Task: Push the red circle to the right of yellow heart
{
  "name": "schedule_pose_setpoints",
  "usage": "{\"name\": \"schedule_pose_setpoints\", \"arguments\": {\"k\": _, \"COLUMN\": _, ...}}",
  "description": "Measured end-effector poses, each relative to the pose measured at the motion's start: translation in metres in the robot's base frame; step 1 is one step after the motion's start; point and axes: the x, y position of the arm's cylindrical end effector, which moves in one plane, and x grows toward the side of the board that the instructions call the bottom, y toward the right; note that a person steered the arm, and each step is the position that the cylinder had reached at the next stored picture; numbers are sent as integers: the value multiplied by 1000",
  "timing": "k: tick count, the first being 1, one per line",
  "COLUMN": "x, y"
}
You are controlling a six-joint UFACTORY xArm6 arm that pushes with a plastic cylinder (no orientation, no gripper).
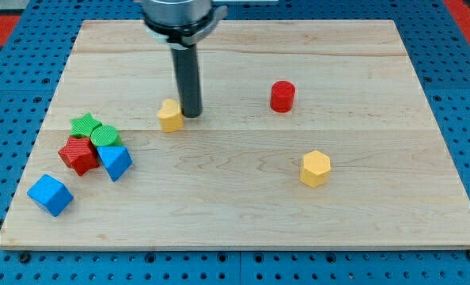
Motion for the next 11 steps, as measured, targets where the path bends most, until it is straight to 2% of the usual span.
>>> {"name": "schedule_pose_setpoints", "arguments": {"k": 1, "x": 20, "y": -54}}
{"name": "schedule_pose_setpoints", "arguments": {"k": 2, "x": 26, "y": -22}}
{"name": "schedule_pose_setpoints", "arguments": {"k": 4, "x": 17, "y": 241}}
{"name": "schedule_pose_setpoints", "arguments": {"k": 5, "x": -27, "y": 303}}
{"name": "schedule_pose_setpoints", "arguments": {"k": 6, "x": -31, "y": 234}}
{"name": "schedule_pose_setpoints", "arguments": {"k": 8, "x": -29, "y": 55}}
{"name": "schedule_pose_setpoints", "arguments": {"k": 9, "x": -27, "y": 23}}
{"name": "schedule_pose_setpoints", "arguments": {"k": 10, "x": -52, "y": 17}}
{"name": "schedule_pose_setpoints", "arguments": {"k": 11, "x": -45, "y": -25}}
